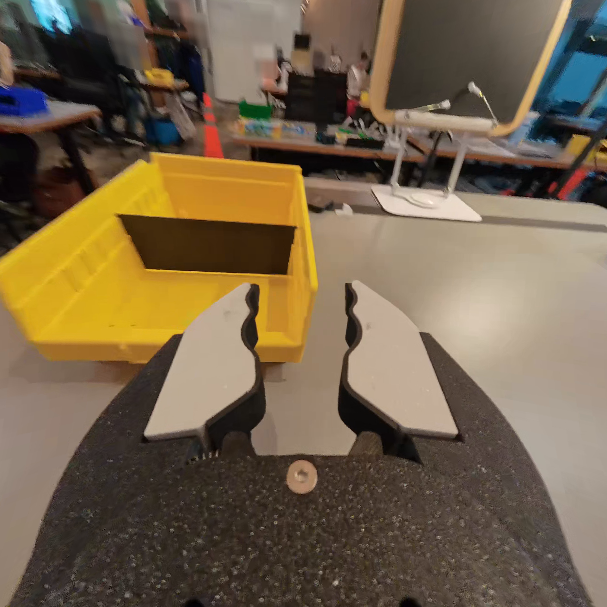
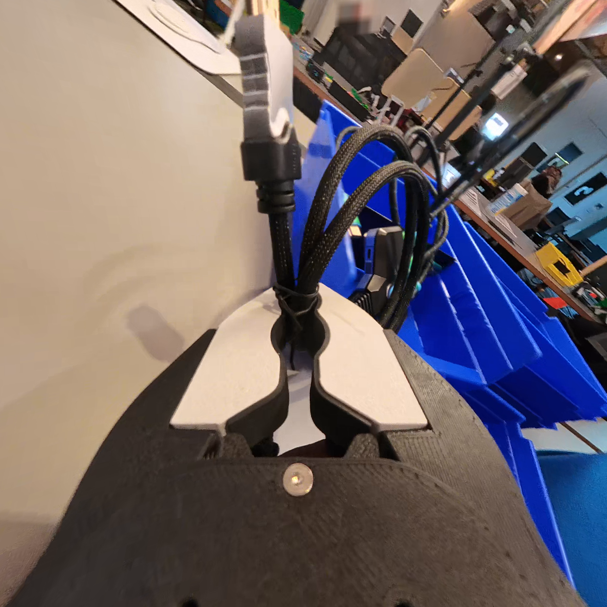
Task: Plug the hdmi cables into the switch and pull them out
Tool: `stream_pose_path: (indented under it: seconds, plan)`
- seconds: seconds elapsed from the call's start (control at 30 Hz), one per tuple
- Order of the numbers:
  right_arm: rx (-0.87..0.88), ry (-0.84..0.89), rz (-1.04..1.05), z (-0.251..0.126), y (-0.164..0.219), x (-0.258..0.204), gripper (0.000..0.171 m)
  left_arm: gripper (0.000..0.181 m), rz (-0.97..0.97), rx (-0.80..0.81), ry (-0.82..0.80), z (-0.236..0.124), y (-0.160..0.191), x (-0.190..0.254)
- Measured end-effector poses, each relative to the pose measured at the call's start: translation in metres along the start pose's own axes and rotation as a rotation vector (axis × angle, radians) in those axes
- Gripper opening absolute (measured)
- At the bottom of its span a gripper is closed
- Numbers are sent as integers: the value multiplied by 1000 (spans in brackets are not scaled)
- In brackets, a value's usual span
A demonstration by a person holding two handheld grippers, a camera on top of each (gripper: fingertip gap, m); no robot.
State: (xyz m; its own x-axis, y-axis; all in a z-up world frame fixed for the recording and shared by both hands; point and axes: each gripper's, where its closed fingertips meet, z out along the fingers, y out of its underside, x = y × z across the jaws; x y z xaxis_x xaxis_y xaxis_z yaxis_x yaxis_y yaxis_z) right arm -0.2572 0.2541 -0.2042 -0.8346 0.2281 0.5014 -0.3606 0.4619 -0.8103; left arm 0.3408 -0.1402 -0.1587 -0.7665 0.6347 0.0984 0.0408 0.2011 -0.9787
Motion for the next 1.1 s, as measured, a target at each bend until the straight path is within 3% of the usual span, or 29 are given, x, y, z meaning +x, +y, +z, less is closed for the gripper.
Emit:
stream_pose_path:
  seconds: [0.23,0.3,0.37,0.43,0.67,1.1]
  plan:
    - [18,-88,-51,-4,-27,-44,9,59,144,-195,-14,61,29,1]
    - [24,-108,-56,-4,-34,-55,9,47,157,-227,-30,71,35,-1]
    - [39,-137,-58,-3,-40,-66,9,16,183,-249,-21,78,41,-1]
    - [52,-165,-60,-1,-47,-76,9,9,207,-230,-26,79,42,-3]
    - [114,-258,-60,0,-67,-110,9,5,263,-207,70,51,49,8]
    - [194,-434,-121,-17,-96,-171,9,6,442,-166,552,-22,70,79]
